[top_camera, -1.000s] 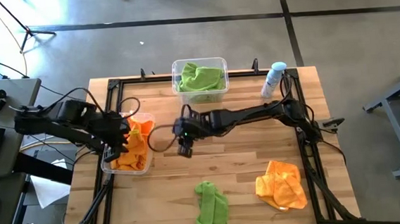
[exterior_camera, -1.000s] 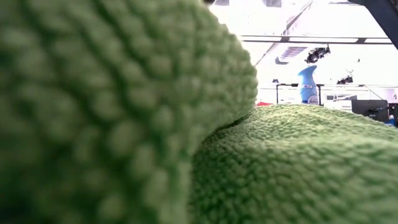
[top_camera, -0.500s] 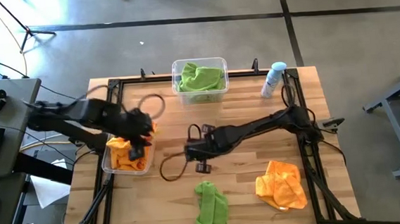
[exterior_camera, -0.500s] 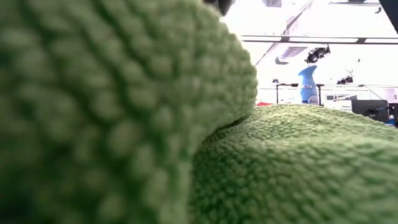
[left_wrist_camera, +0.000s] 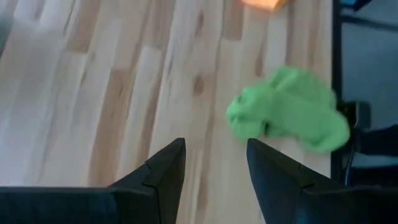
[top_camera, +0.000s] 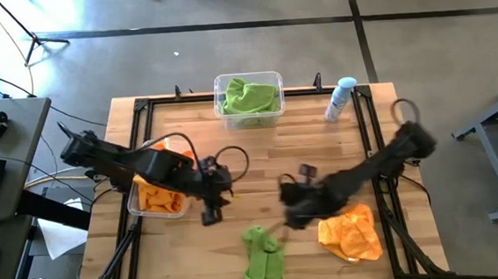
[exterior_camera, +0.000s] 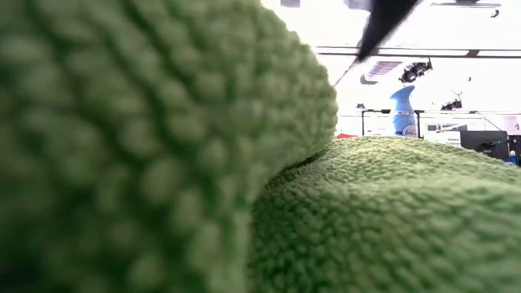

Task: Sort microfiber towel by color & place in baskets
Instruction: Put the green microfiber towel into the top transparent bin

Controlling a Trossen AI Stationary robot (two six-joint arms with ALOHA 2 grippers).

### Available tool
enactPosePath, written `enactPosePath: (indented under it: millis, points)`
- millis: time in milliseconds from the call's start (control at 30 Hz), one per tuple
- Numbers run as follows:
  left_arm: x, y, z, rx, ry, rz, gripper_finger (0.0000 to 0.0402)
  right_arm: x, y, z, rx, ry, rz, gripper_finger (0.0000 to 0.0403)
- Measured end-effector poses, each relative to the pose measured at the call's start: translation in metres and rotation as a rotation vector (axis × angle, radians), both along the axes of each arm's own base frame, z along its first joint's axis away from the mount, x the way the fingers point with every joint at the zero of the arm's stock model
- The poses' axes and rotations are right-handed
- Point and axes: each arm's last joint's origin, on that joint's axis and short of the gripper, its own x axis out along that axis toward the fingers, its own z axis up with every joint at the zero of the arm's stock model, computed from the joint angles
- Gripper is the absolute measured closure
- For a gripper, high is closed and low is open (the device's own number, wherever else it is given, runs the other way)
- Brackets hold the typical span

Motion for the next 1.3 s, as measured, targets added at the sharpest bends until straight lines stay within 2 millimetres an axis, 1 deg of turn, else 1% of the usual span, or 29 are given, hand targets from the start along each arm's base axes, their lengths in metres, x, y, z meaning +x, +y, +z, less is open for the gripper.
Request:
enactPosePath:
  millis: [133,200,300,433,600,800,867,1067,1300]
  points:
    - [0.027,-0.016,-0.012,-0.008,-0.074,-0.042,0.0243,-0.053,0.003,-0.004,0.151,-0.174,-0.057,0.0402]
    - [0.039,-0.025,-0.021,-0.012,-0.102,-0.067,0.0243,-0.074,0.001,-0.006,0.218,-0.253,-0.089,0.0402]
    - [0.053,-0.036,-0.031,-0.018,-0.106,-0.084,0.0243,-0.098,-0.003,-0.008,0.313,-0.34,-0.121,0.0402]
    - [0.067,-0.052,-0.053,0.024,-0.053,-0.145,0.0243,-0.118,-0.008,-0.014,0.371,-0.386,-0.1,0.0402]
    - [0.082,-0.069,-0.086,0.058,-0.007,-0.199,0.0243,-0.126,-0.012,-0.02,0.378,-0.396,-0.079,0.0402]
    - [0.098,-0.077,-0.121,0.099,0.03,-0.247,0.0243,-0.126,-0.012,-0.022,0.361,-0.383,-0.045,0.0402]
    - [0.102,-0.08,-0.132,0.087,0.046,-0.275,0.0243,-0.126,-0.012,-0.022,0.353,-0.378,-0.029,0.0402]
    - [0.111,-0.08,-0.163,0.017,0.134,-0.316,0.0243,-0.126,-0.012,-0.022,0.349,-0.373,-0.023,0.0402]
    - [0.117,-0.079,-0.187,0.014,0.179,-0.31,0.0245,-0.127,-0.012,-0.022,0.347,-0.371,-0.023,0.0402]
